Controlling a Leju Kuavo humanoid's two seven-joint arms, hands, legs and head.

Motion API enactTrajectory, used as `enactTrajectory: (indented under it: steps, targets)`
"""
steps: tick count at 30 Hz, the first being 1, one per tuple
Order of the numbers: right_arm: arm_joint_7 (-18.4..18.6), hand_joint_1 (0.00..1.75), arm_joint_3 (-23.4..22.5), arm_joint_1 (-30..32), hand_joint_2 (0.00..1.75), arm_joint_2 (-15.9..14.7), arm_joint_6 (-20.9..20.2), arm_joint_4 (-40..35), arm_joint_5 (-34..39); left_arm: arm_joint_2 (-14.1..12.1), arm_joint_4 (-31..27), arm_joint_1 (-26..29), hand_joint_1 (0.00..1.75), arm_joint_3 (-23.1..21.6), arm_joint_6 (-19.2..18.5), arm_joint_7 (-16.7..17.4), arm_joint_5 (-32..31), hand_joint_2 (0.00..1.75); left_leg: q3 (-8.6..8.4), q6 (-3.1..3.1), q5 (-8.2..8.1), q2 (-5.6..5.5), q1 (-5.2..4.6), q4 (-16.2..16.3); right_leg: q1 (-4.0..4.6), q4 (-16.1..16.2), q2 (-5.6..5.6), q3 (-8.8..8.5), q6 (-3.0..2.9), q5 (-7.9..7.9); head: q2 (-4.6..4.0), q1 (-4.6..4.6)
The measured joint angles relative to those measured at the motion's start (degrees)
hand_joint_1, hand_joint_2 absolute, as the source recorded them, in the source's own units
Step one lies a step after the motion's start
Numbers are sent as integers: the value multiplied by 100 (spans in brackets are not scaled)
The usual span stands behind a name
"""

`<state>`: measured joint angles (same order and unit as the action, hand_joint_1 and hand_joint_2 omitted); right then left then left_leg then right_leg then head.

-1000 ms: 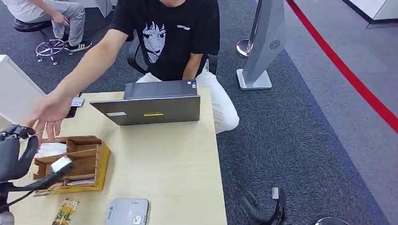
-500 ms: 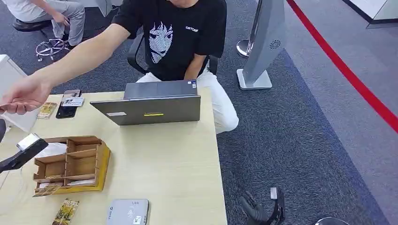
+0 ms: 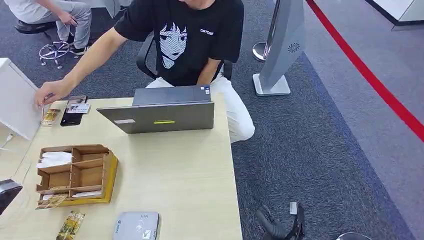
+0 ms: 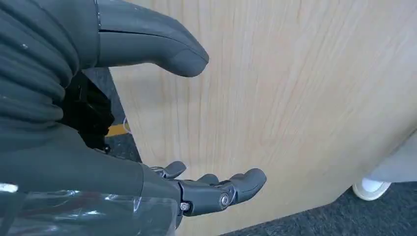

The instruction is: Pass the card to the sensor for recognition and then transmit it.

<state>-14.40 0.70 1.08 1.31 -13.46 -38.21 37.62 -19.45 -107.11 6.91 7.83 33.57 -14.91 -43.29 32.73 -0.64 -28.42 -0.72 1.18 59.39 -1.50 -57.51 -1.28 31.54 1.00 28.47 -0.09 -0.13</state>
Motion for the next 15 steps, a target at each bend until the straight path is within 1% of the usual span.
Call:
enactTrajectory:
  steps: [1, 2, 3, 5, 7, 8, 9, 10, 11, 12, 13, 14, 15]
  targets:
    - [-15, 0, -2, 18, 175, 0, 0, -4, 77, 143, -215, 243, 0, 127, -5, -248, 480, 175, -4, -3, -6, 15, -1, 0, -1, 0, -17, 3, -1, 0, 0, -4]
    - [-24, 0, -2, 56, 175, 0, 2, -22, 152, 406, -433, 426, 0, 293, -54, -609, 1129, 175, -5, -3, -7, 20, 0, 0, 0, 0, -25, 5, 0, -1, 0, -11]
    - [-26, 0, -2, 102, 175, 0, 9, -37, 189, 595, -590, 557, 0, 457, -156, -937, 1706, 175, -2, -2, -6, 15, 0, 1, 0, 1, -19, 5, 1, 0, 0, -7]
    - [-31, 0, -9, 148, 175, 0, 28, -92, 260, 1048, -883, 797, 0, 818, -475, -1427, 2602, 175, 0, -1, -7, 4, -1, 1, -1, 2, -6, 4, 2, 2, 0, 7]
    - [-31, 0, -9, 174, 175, 0, 28, -142, 275, 1537, -1086, 935, 0, 1251, -847, -1641, 3329, 175, 2, 1, -8, 5, -1, 1, -1, 3, -5, 4, 2, 2, 0, 7]
    - [-31, 0, -9, 195, 175, 0, 28, -171, 306, 1885, -1171, 959, 0, 1537, -1127, -1652, 3670, 175, 2, 3, -9, 4, -2, 1, -2, 3, -3, 2, 2, 2, 0, 7]
    - [-31, 0, -9, 216, 175, 0, 26, -199, 347, 2186, -1226, 960, 0, 1905, -1504, -1511, 4110, 175, 2, 5, -10, 4, -2, 1, -2, 3, -3, 1, 3, 2, 0, 6]
    - [-31, 0, -11, 233, 175, 0, 24, -216, 354, 2481, -1226, 943, 0, 2289, -1866, -1301, 4567, 175, 0, 5, -10, 6, -2, 1, -2, 3, -4, 2, 3, 2, 0, 9]
    - [-29, 0, -13, 245, 175, 0, 22, -227, 354, 2726, -1213, 927, 0, 2653, -2074, -1064, 4984, 175, -1, 4, -11, 6, -2, 1, -2, 3, -5, 2, 3, 2, 0, 6]
    - [-31, 0, -11, 252, 175, 0, 20, -234, 354, 2870, -1171, 917, 0, 2904, -2081, -921, 5200, 175, 0, 4, -11, 8, 0, 1, 0, 3, -6, 2, 3, 2, 0, 4]
    - [-31, 0, -13, 255, 175, 0, 17, -245, 354, 3060, -1075, 895, 0, 3231, -1963, -725, 5560, 175, -3, 4, -11, 7, -1, 1, -1, 3, -6, 3, 3, 2, 0, 7]
    - [-28, 0, -13, 251, 175, 0, 15, -243, 356, 3180, -956, 884, 0, 3498, -1846, -635, 5801, 175, -6, 4, -11, 7, -1, 1, -1, 3, -6, 2, 2, 2, 0, 0]
    - [-29, 0, -13, 246, 175, 0, -4, -243, 363, 3302, -776, 888, 0, 3712, -1569, -557, 6046, 175, -7, 4, -11, 7, -1, 1, 0, 3, -6, 2, 2, 2, 0, -2]
